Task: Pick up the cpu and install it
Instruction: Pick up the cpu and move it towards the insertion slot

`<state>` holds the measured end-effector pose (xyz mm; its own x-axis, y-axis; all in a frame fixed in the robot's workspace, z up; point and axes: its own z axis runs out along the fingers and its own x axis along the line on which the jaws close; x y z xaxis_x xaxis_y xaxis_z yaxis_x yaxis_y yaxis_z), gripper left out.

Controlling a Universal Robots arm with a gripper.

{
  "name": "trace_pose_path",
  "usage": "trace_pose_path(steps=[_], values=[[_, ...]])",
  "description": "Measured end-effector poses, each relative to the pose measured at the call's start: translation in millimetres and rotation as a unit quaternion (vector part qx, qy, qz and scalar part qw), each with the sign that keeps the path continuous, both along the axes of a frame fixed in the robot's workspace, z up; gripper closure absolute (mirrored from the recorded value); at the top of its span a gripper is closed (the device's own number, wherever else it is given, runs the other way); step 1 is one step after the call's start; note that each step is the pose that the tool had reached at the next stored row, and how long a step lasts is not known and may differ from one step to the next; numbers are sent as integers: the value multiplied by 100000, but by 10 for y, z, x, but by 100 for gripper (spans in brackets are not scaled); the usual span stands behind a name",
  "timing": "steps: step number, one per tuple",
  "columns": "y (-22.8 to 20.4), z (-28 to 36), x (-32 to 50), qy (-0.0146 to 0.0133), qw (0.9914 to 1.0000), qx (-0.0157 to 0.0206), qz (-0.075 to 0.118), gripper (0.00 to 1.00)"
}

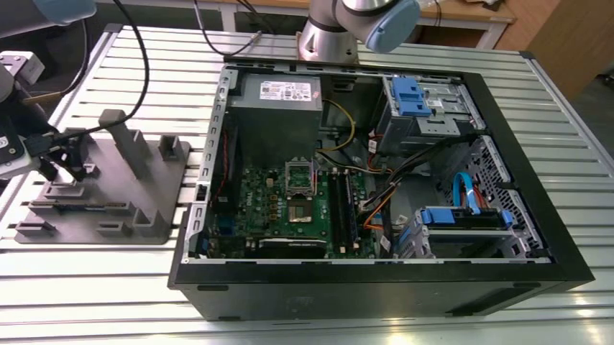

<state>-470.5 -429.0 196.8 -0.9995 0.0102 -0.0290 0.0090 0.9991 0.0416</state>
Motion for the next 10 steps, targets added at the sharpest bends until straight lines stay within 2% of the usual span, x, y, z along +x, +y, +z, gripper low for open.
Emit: trace_pose_path(steps=[3, 10], values=[[0, 69, 0, 0, 100000, -1, -2, 53], [0, 92, 0, -4, 100000, 2, -1, 53]])
